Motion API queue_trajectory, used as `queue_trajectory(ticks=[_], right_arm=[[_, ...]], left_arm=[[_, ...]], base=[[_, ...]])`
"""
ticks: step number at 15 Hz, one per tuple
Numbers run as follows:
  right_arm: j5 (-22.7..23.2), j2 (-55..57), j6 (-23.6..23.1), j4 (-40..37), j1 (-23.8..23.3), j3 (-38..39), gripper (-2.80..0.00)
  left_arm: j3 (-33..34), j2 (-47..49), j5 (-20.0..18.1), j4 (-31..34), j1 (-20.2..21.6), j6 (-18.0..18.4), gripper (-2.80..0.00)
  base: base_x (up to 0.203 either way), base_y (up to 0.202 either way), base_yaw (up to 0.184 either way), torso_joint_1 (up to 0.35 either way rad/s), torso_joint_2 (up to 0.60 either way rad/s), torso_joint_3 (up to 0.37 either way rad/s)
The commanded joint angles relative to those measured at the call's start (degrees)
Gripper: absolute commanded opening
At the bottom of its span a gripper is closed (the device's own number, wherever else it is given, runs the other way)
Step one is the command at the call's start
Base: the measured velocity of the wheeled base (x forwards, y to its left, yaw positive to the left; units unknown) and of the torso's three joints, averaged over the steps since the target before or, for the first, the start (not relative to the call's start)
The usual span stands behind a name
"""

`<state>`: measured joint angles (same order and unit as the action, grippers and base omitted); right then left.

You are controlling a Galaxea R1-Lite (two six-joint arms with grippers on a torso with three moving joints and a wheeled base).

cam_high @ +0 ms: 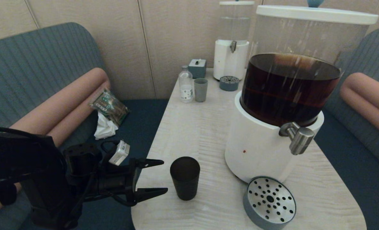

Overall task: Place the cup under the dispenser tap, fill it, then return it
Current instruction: Pick up the cup

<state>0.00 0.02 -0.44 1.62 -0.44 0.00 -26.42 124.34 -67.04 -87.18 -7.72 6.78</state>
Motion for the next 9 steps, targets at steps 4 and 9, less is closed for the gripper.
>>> queue_trajectory(ticks=[4, 9], right_arm=[[-0.01, -0.02, 0.00, 0.05, 0.00, 0.53, -2.80], [0.00, -0.02, 0.00, 0.05, 0.00, 0.53, -2.80]], left_arm=[[-4.78, 3.52, -0.34, -0.48, -2.72, -0.14, 0.00], [-9.43, 6.35, 1.55, -0.48, -5.78, -0.26, 0.00]], base=[[0.000, 0.000, 0.000, 0.000, 0.00, 0.000], [0.000, 0.000, 0.000, 0.000, 0.00, 0.000]])
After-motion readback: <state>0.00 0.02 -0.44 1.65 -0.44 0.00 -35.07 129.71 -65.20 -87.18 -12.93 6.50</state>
